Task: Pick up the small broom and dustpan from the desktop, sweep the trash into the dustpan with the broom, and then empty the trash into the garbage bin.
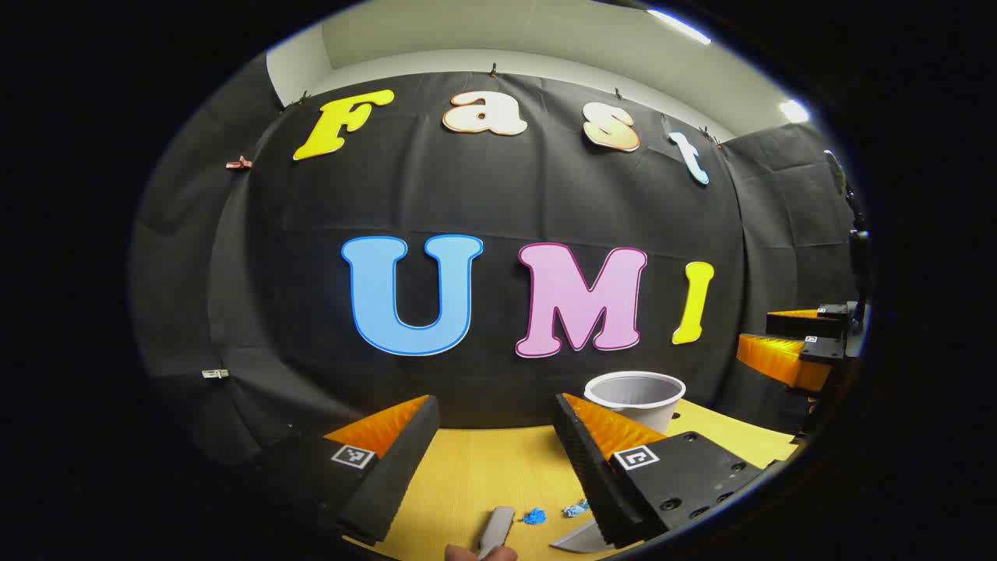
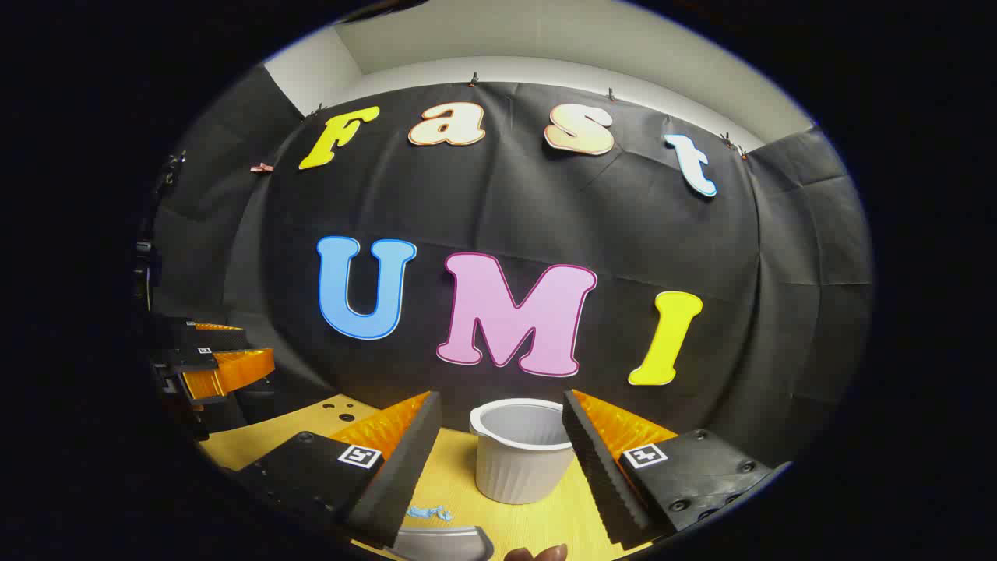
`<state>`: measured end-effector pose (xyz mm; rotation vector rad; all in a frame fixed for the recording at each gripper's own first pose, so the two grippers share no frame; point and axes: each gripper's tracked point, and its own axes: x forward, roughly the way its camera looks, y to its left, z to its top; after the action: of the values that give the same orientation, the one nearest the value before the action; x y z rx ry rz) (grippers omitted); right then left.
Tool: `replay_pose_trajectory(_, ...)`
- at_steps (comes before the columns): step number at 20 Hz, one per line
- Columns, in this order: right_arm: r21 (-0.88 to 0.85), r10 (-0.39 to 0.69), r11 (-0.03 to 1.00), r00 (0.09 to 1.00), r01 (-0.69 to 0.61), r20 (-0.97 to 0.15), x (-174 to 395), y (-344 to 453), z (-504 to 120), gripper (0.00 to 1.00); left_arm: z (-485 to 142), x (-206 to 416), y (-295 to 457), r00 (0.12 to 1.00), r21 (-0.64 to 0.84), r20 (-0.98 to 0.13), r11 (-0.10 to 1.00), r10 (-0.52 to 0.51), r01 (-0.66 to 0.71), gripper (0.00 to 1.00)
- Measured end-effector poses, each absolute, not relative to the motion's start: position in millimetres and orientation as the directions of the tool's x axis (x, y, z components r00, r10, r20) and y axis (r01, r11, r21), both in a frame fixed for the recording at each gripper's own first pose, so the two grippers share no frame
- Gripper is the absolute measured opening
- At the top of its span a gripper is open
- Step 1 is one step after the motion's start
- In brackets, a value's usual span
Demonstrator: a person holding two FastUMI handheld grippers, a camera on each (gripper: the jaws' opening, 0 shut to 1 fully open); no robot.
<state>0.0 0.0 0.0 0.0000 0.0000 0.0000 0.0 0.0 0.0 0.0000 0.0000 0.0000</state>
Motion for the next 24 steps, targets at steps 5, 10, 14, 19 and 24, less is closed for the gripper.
replay_pose_trajectory(5,-0.004,0.011,1.000,1.000,-0.011,0.007,-2,10,3,0.96,-3,1,2,1.000,-0.010,0.014,1.000,-0.017,0.017,0.95)
replay_pose_trajectory(10,0.000,0.019,1.000,1.000,-0.019,0.004,-3,16,6,0.96,-10,-2,9,1.000,-0.017,0.004,1.000,-0.023,0.023,0.95)
replay_pose_trajectory(14,-0.009,0.044,0.999,0.999,-0.044,-0.013,2,21,0,0.96,-16,-1,18,1.000,-0.018,-0.008,1.000,0.006,-0.007,0.95)
replay_pose_trajectory(19,-0.021,0.155,0.987,0.972,-0.161,-0.174,-20,33,-44,0.96,-27,0,18,0.999,-0.010,-0.033,1.000,0.004,-0.005,0.95)
replay_pose_trajectory(24,-0.036,0.250,0.950,0.822,-0.311,-0.511,-77,38,-150,0.97,-41,-1,18,0.998,-0.017,-0.061,1.000,0.007,-0.008,0.95)
